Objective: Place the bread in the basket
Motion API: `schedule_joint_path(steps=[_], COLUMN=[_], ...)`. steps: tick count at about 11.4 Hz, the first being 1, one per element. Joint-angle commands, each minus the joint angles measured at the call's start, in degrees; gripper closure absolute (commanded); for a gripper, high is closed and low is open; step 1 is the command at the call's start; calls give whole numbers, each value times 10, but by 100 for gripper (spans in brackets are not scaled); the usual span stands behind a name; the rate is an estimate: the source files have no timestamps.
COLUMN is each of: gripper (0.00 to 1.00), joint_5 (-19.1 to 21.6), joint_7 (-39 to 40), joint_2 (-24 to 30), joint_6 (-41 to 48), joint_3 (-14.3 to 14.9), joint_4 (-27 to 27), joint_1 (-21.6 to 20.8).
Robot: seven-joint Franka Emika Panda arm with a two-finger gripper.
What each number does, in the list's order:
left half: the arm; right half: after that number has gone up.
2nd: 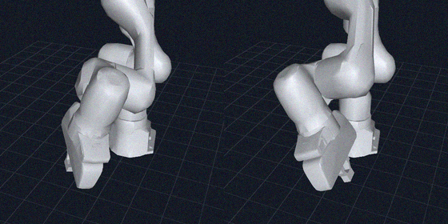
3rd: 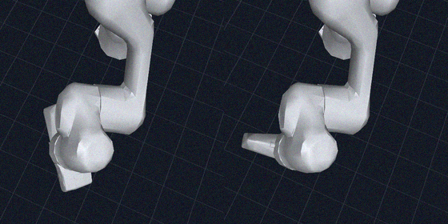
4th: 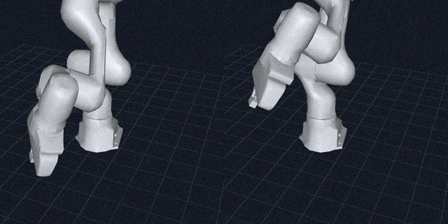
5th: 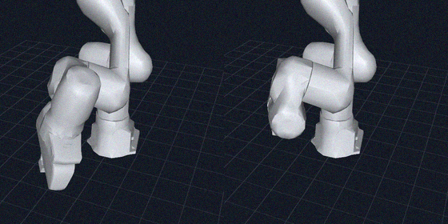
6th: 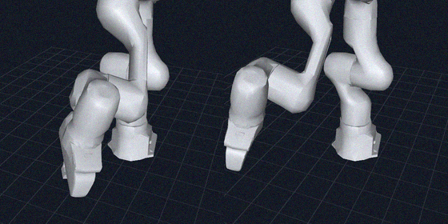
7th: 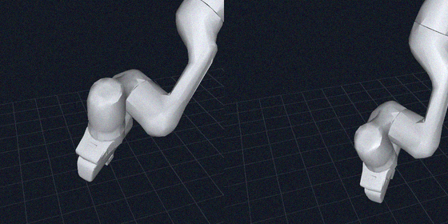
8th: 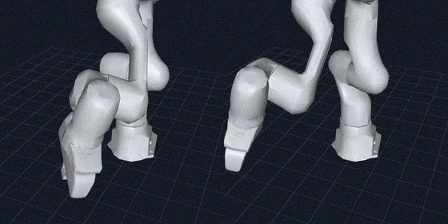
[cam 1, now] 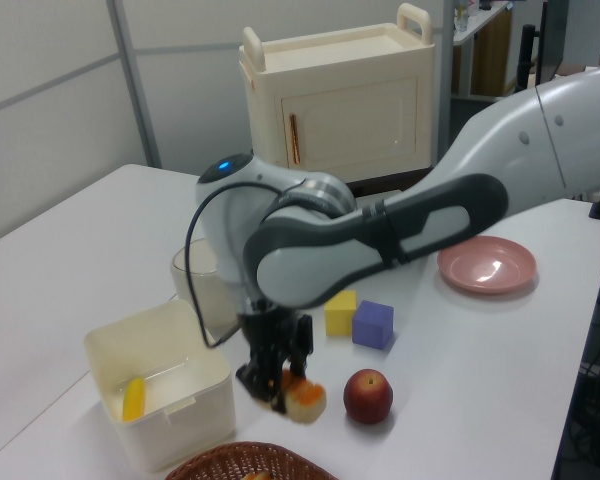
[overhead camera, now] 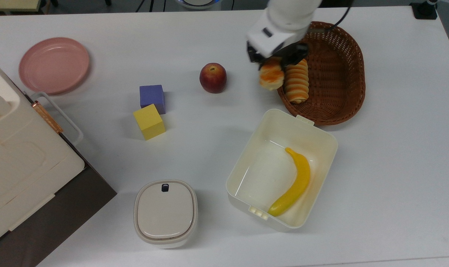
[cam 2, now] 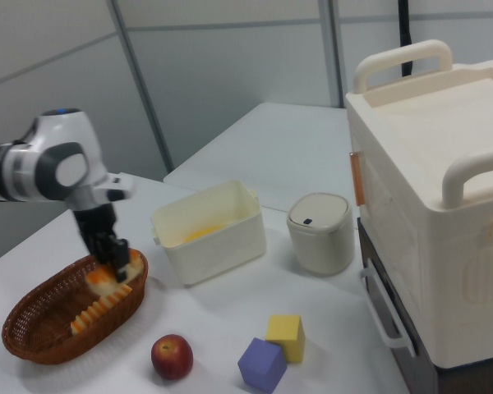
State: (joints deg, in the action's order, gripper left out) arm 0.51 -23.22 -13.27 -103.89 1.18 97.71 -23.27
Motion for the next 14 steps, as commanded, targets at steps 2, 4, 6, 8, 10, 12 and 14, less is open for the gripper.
schedule_joint_path(steps=[2,4,6,8,10,12,14], gripper=[0,0,0,0,0,0,0], joint_5=[-10,-12,-10,-11,-13,-40,-98], joint_7=[-6,-30,-32,-25,-3,29,30], joint_2=[31,30,30,31,35,38,45], joint_6=[55,55,63,69,70,70,70], joint_3=[8,8,8,14,19,19,21], joint_4=[-2,-2,-33,-51,-57,-65,-64], joint_1=[-106,-126,-126,-117,-76,-20,28])
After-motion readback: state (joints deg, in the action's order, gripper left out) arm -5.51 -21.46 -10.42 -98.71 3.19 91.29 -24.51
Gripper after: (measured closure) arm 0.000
